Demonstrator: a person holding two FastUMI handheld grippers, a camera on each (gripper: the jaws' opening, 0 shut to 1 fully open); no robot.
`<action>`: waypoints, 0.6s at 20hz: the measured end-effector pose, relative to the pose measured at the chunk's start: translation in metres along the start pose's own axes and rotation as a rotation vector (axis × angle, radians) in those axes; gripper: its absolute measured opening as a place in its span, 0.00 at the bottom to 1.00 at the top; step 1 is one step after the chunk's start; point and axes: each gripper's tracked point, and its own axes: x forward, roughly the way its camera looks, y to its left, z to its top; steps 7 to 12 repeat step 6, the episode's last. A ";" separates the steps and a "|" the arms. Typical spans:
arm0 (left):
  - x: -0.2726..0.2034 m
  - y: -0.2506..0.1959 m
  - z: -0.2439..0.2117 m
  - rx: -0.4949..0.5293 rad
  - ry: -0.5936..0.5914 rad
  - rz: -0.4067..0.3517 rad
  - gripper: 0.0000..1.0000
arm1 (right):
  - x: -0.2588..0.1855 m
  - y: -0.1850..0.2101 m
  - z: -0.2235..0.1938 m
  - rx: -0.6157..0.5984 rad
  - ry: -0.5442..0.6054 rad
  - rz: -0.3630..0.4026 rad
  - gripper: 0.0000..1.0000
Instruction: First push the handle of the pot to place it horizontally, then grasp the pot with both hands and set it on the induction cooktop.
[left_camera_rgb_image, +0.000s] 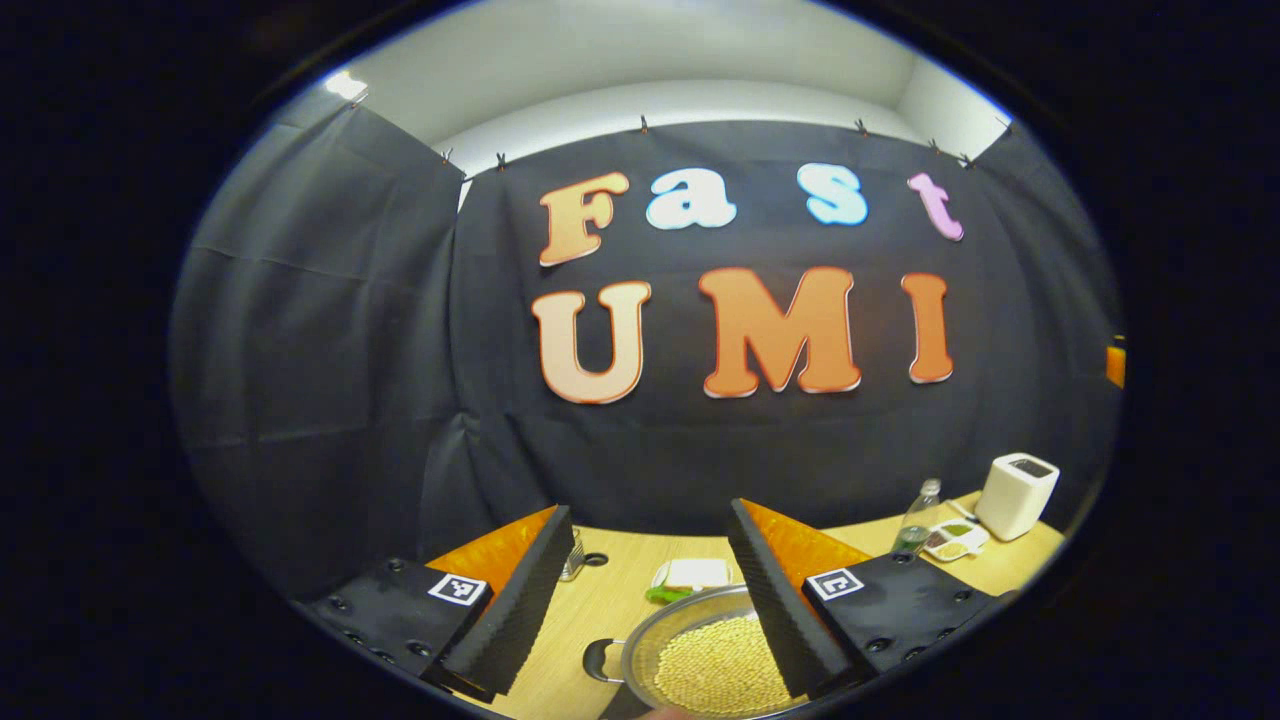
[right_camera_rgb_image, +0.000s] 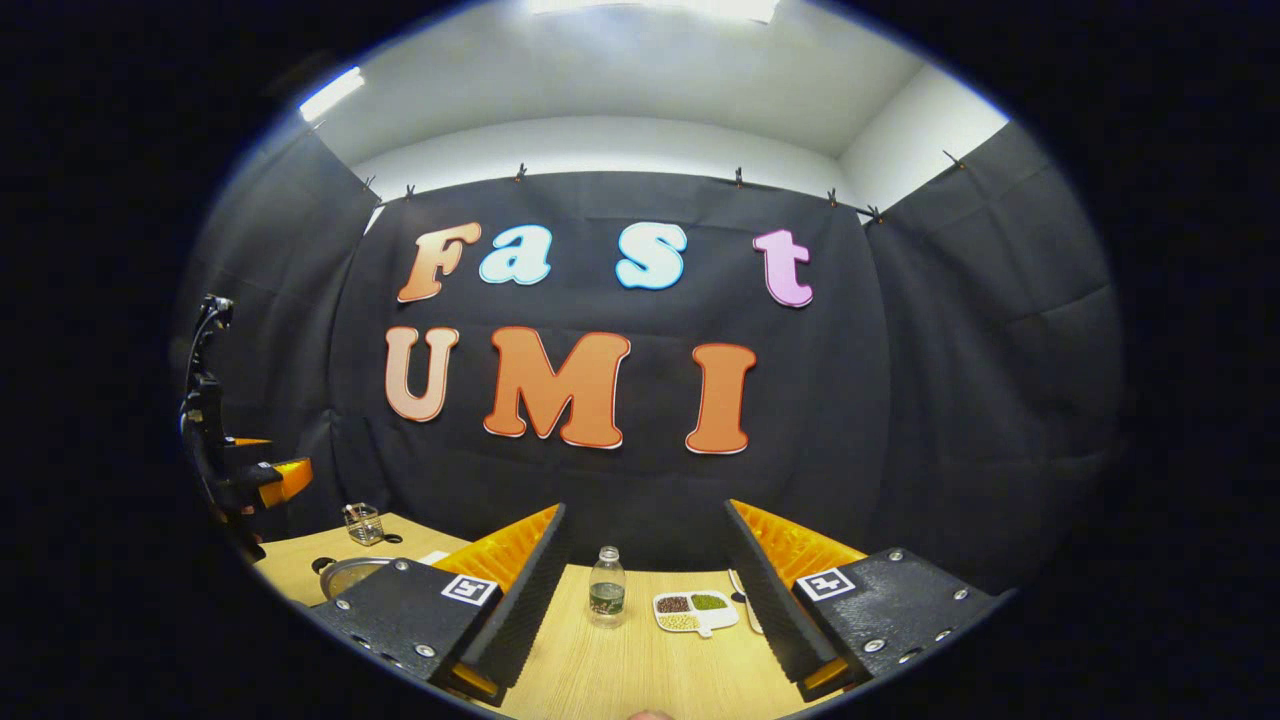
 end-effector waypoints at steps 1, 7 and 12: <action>-0.008 -0.002 0.015 -0.022 -0.025 -0.011 1.00 | -0.007 -0.001 0.009 0.003 -0.014 0.005 0.93; -0.039 -0.015 0.069 -0.101 -0.106 -0.103 1.00 | -0.034 0.010 0.040 0.016 -0.049 0.070 0.93; -0.039 -0.015 0.069 -0.101 -0.106 -0.103 1.00 | -0.034 0.010 0.040 0.016 -0.049 0.070 0.93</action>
